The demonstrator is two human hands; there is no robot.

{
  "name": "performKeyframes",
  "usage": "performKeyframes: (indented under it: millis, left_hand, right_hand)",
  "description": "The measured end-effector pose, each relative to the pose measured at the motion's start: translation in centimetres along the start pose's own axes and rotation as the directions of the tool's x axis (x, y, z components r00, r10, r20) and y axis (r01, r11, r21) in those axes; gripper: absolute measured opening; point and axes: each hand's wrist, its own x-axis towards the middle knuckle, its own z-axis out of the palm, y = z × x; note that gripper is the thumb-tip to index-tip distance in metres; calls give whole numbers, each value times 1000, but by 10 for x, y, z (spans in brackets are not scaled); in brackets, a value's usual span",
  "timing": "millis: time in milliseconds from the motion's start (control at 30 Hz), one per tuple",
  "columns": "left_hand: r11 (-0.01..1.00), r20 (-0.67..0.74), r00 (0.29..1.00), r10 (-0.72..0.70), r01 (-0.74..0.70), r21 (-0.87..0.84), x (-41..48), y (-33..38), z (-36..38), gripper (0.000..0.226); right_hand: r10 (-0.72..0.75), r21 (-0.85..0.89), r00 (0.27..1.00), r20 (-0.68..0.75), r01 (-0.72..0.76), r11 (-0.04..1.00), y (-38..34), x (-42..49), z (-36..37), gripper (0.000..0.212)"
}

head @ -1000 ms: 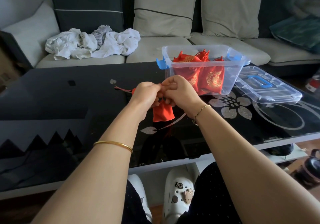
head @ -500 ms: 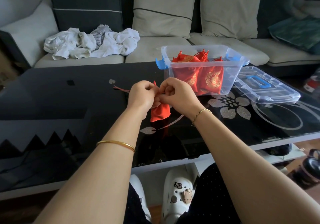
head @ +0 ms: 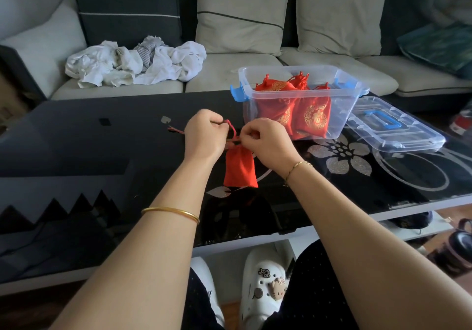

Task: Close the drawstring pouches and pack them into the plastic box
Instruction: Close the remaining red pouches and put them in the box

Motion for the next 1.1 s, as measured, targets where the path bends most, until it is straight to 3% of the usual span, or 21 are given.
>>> performKeyframes:
  millis: [100,233,333,433,633,767,900,1000,1067,1100]
  left_hand:
    - [989,-45,992,122,-118,85,-1,4,-7,16]
    - [876,144,916,373,-399,269,-9,8,0,11]
    - [847,144,918,371,-397,352,-10,4,6,9]
    - [835,140,923,357,-383,396,-12,3,8,12]
    - [822,161,923,350,-385,420,-9,0,9,9]
    - [850,111,946,304,-322,417,-3,-5,1,7]
    - [859,124,961,245,-275,431,-6,-3,0,12]
    - [925,166,975,150,-197,325,-11,4,7,17]
    - [962,185,979,82,-126,240,-10,9,7,20]
    - [976,190,980,61,-98,193,-9,11,6,19]
  right_hand:
    - [253,300,966,56,-258,918,6,-1,-3,18]
    - [414,561,897,153,-424,711,8,-1,-3,28]
    - [447,661,866,223,-471,584,6,0,-4,25]
    - [447,697,856,258,-486,528,3,0,-6,25]
    - [372,674,882,288,-463,576,3,-2,-10,21]
    - [391,470,912,124,-401,787,18,-2,-19,14]
    - [485,502,873,43,-439,745,34,-3,-16,18]
    - [436,400,900,-21,-392,829,32,-7,-11,15]
    - [405,493,910,91,-395,776,25,-12,-13,11]
    - [379,526,909,172,-410,745,23,-15,-14,21]
